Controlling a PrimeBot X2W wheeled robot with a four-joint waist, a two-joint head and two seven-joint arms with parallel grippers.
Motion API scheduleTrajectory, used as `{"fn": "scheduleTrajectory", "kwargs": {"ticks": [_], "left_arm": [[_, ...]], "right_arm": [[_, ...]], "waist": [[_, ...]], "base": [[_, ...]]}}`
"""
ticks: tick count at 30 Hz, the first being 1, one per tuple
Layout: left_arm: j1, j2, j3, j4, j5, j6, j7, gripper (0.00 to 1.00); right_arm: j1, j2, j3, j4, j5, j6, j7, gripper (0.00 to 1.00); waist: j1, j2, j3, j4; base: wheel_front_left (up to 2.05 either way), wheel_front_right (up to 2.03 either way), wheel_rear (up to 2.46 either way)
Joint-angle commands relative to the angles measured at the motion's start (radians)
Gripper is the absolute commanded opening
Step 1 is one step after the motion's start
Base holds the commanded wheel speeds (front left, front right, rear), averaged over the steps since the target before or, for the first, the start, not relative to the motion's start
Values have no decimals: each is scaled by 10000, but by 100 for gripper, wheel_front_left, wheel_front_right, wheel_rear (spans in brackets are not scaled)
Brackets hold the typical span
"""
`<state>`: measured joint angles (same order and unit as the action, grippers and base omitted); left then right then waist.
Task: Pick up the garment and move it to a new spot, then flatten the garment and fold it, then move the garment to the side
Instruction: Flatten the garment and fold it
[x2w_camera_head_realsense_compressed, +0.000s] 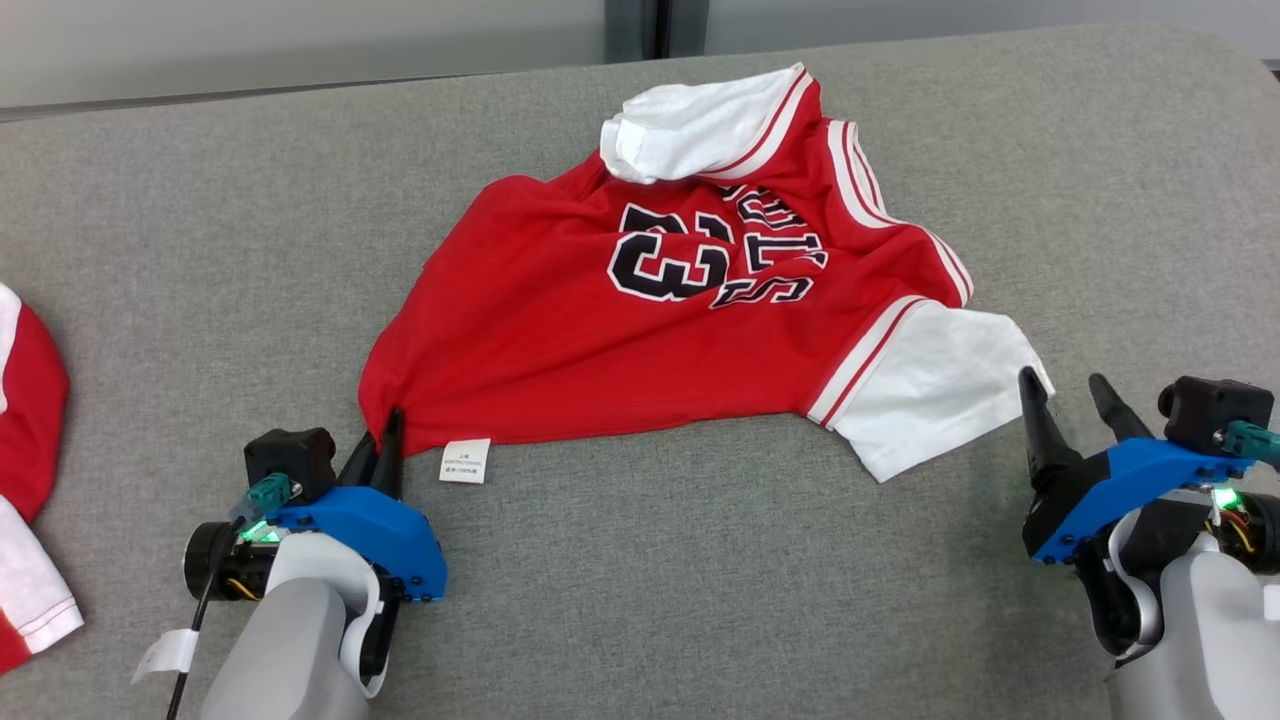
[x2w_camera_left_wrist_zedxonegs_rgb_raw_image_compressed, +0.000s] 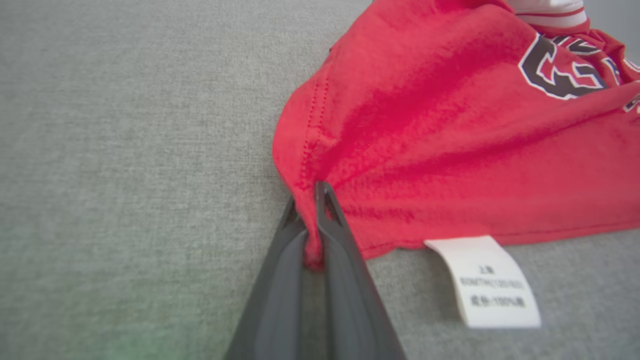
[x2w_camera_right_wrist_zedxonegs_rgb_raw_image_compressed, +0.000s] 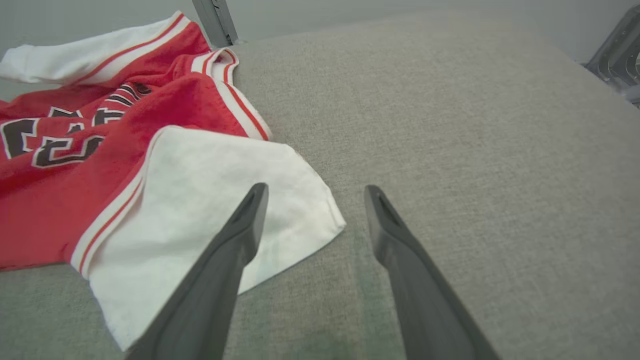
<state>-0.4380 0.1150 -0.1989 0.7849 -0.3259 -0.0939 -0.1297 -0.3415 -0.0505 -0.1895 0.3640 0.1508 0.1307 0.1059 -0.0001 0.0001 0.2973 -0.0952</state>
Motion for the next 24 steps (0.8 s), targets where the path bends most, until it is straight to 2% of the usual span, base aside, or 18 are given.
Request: {"fn": "scheduleTrajectory", "kwargs": {"ticks": [1,8,12,16,17,18,19,24], "left_arm": [[29,-63,-85,263,-5,-18,80,0],[-146,-142,-353,402,-112,-174,-129,0],[-194,-105,-472,392,-156,-199,-215,0],[-205,-80,-557,395,-204,-238,-308,0],[-196,-101,-572,392,-233,-243,-342,0],[-177,-111,-579,387,-261,-247,-380,0],[-147,-128,-576,380,-287,-251,-409,0],[67,-126,-538,243,-437,-258,-665,0]], "right_arm": [[-218,-1,-115,246,-26,1,181,100],[-1113,-136,-334,1671,-646,1,434,100],[-1383,-167,-273,2590,-524,1,574,100],[-1490,-25,379,3350,62,19,708,100],[-1473,-25,551,3476,209,29,682,49],[-1460,-29,727,3556,351,41,609,11],[-1427,-67,844,3617,474,49,552,0],[-1242,-414,954,3197,941,9,-327,0]], "waist": [[1,-1,82,62],[1,-1,422,259],[1,-1,529,310],[1,-1,548,315],[1,-1,533,312],[1,-1,507,309],[1,-1,468,305],[1,-1,123,240]], "base": [[0,0,0],[0,0,0],[0,0,0],[0,0,0],[0,0,0],[0,0,0],[0,0,0],[0,0,0]]}}
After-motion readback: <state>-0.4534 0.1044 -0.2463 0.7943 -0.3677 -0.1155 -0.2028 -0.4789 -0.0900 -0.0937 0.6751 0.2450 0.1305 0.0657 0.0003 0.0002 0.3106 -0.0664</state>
